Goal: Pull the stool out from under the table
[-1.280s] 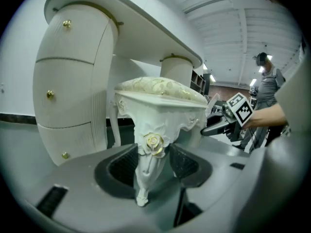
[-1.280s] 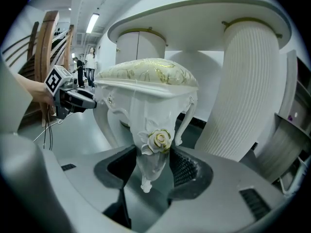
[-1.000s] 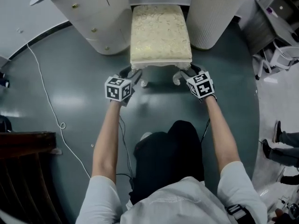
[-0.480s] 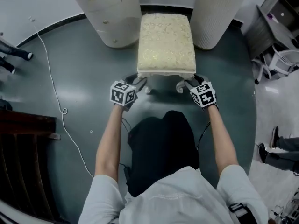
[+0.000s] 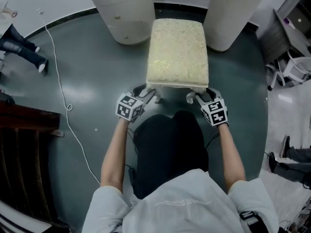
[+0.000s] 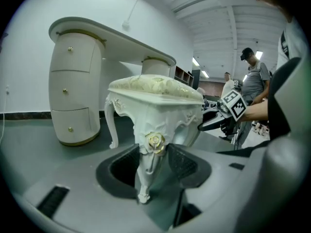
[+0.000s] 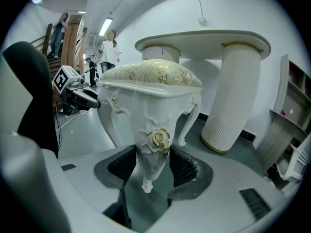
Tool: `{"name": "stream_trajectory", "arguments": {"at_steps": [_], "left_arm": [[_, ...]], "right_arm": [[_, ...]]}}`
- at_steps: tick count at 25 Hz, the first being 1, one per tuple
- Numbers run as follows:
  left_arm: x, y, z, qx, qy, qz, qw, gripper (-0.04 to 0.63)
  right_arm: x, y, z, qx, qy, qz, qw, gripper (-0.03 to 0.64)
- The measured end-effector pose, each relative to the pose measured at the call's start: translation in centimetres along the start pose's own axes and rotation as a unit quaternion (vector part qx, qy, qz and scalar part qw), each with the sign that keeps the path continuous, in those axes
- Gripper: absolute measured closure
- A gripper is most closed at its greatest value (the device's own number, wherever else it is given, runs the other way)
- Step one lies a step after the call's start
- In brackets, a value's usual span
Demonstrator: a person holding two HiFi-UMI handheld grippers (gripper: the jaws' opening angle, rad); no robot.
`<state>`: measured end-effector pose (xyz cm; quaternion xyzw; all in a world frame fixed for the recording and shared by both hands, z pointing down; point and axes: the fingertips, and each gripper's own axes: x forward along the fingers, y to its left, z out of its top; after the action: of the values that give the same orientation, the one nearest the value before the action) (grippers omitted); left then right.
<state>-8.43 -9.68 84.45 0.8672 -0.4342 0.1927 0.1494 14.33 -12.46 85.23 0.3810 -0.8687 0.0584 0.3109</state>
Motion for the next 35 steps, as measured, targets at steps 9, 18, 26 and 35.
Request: {"name": "stream_trajectory", "arguments": {"at_steps": [9, 18, 26, 35], "left_arm": [[-4.5, 4.0, 0.0, 0.031, -0.01, -0.003, 0.9995, 0.441], [-4.6, 12.0, 10.2, 0.064, -0.061, 0.08, 0.9929, 0.571], [-7.8, 12.9, 27.8, 0.086, -0.08, 0.069, 0.9907, 0.574], [-16.5, 6.0, 50.2, 0.125, -0.089, 0.061, 0.9862, 0.574]], "right_arm": [[-3.6, -2.5, -0.7, 0.049, -0.048, 0.134, 0.989, 0.391], [-3.6, -12.1, 8.3, 0.058, -0.079, -0.083, 0.992, 0.601], [-10.4, -14.8, 27.2, 0.036, -0.128, -0.128, 0.983, 0.601], [-26.4, -16.8, 46.4, 0.016, -0.143, -0.117, 0.983, 0.601]]}}
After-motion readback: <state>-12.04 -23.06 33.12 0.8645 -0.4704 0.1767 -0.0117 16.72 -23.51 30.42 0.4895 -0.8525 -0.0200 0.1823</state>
